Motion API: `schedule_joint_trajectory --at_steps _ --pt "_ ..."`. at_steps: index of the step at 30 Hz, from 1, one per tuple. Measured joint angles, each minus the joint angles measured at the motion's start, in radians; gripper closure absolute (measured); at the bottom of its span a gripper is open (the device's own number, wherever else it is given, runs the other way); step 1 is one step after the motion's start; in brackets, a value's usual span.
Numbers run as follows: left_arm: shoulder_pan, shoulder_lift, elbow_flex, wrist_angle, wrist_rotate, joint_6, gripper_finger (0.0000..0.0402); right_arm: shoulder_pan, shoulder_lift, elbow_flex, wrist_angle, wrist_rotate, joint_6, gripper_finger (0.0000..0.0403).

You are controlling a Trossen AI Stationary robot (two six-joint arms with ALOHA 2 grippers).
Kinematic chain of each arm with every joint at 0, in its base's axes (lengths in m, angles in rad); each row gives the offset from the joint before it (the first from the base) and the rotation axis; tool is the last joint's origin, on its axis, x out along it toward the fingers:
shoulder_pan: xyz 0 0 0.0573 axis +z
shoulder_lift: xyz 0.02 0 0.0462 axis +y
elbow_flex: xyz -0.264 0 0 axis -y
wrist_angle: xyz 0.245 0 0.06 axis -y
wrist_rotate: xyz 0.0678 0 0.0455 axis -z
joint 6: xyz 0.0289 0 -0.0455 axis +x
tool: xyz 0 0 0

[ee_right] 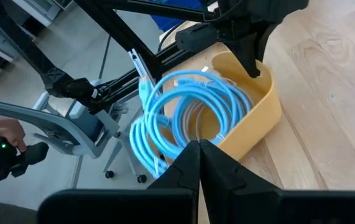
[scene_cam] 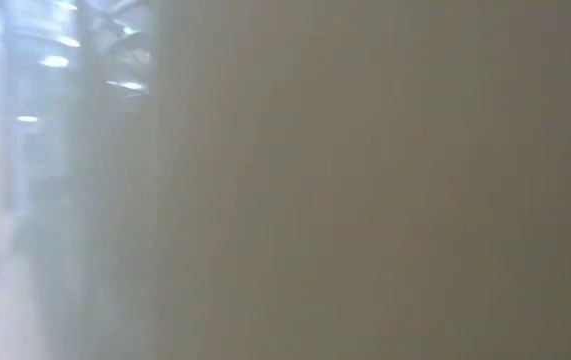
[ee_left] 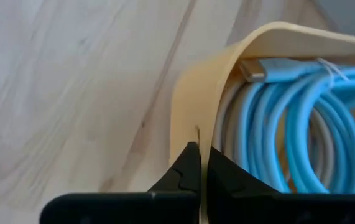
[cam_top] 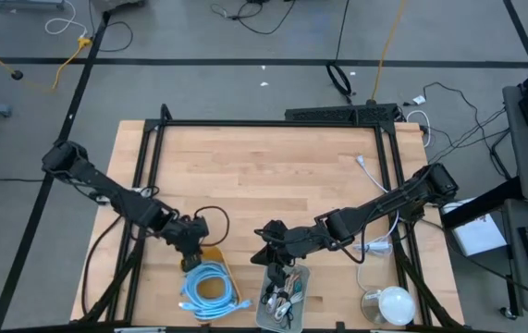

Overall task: Sort cables
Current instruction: Adjust the bins

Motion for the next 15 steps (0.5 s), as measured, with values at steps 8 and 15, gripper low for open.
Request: schedule_joint_trajectory --at_steps 8,15 --pt "0.024 0.001 0.0 0.027 0.032 0.028 0.0401 0.0 0.0 0.0 0.0 0.0 0.0 0.0403" --pt "0.009 0.001 0.0 -0.022 0.094 -0.025 0.0401 0.0 0.0 0.0 0.0 0.0 0.0 0.0403"
